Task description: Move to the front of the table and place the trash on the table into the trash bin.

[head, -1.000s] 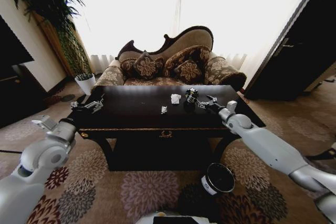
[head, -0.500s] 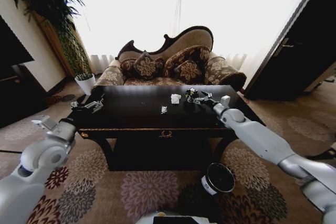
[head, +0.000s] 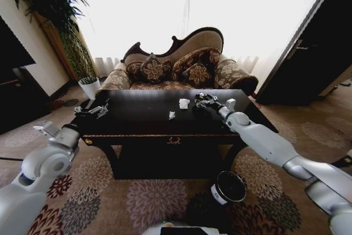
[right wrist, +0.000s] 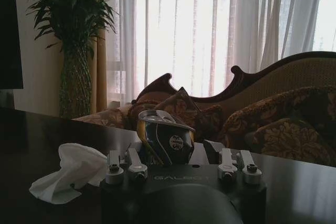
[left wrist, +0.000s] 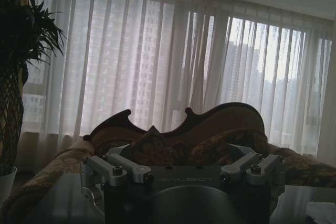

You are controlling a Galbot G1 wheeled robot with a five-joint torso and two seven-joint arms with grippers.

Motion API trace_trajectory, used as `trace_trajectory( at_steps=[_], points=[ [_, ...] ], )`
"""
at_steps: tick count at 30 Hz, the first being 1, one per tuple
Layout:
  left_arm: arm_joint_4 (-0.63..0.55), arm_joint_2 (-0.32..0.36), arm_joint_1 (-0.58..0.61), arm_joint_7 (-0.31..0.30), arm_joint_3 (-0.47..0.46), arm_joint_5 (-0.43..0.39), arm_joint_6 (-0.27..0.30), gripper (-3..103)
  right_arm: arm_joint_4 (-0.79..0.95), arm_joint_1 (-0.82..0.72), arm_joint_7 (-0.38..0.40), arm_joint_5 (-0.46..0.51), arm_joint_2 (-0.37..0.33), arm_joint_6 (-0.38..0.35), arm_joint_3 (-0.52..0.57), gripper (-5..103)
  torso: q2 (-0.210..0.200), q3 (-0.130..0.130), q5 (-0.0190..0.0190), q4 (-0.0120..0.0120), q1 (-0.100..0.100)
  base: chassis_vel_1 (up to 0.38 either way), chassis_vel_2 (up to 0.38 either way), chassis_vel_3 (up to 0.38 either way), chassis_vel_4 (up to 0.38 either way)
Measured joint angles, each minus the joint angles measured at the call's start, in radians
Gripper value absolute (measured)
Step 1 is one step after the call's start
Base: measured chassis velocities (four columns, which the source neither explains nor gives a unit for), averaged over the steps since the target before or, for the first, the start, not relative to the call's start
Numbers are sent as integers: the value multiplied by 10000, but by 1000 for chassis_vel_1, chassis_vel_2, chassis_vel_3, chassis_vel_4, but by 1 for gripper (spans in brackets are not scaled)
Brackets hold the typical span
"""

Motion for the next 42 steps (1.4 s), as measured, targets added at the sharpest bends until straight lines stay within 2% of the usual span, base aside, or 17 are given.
trace_trajectory(
  at_steps=[1, 4, 6, 7, 9, 10, 13, 16, 18, 32, 42],
  points=[
    [0, 0, 1, 0, 0, 0, 0, 100, 5, -11, 4, -3, -9, 12, 4, 60, 0, 0, 0, 0, 0, 0, 0, 0, 0],
    [0, 0, 1, 0, 0, 0, 0, 100, 29, -44, 5, -8, -37, 45, 33, 54, 0, -1, 0, 0, 0, 0, 0, 0, 0],
    [0, 0, 1, 0, 0, 0, 0, 100, 61, -82, 0, -16, -62, 74, 67, 44, 0, 0, 0, -1, 0, 0, 0, 0, 0],
    [0, 0, 0, 0, 1, 0, 0, 100, 78, -95, -4, -21, -70, 83, 79, 44, 0, 0, 0, -1, 0, 0, 0, 0, 0],
    [0, 0, 0, 0, 0, 0, 0, 100, 135, -149, -14, -35, -86, 110, 146, 33, 0, 0, 0, 0, 0, 0, 0, 0, 0],
    [0, 0, 0, 0, 0, 0, 0, 100, 135, -149, -14, -35, -86, 110, 146, 33, 0, 0, 0, 0, 0, 0, 0, 0, 0],
    [0, 0, 0, 0, 0, 0, 0, 100, 188, -188, -18, -59, -99, 125, 204, 17, 0, -1, 0, 0, 0, 0, 0, 0, 0],
    [0, 0, 0, 0, 0, 0, 0, 100, 214, -238, 10, -122, -100, 150, 256, 12, 0, 0, 0, 0, 0, 0, 0, 0, 0],
    [0, 0, 1, 0, 0, 0, 0, 100, 256, -303, 48, -160, -101, 171, 299, 3, 0, 0, 0, -1, 0, 0, 0, 0, 0],
    [0, 0, 1, 0, 0, 0, 0, 100, 675, -877, 108, -240, -266, 212, 785, 0, 0, 0, 0, 0, 0, 0, 0, 0, 0],
    [0, 0, 0, 0, 0, 0, 0, 100, 1781, -2141, 563, -388, -964, 116, 1789, 0, 0, 0, 0, 0, 0, 0, 0, 0, 0]
  ],
)
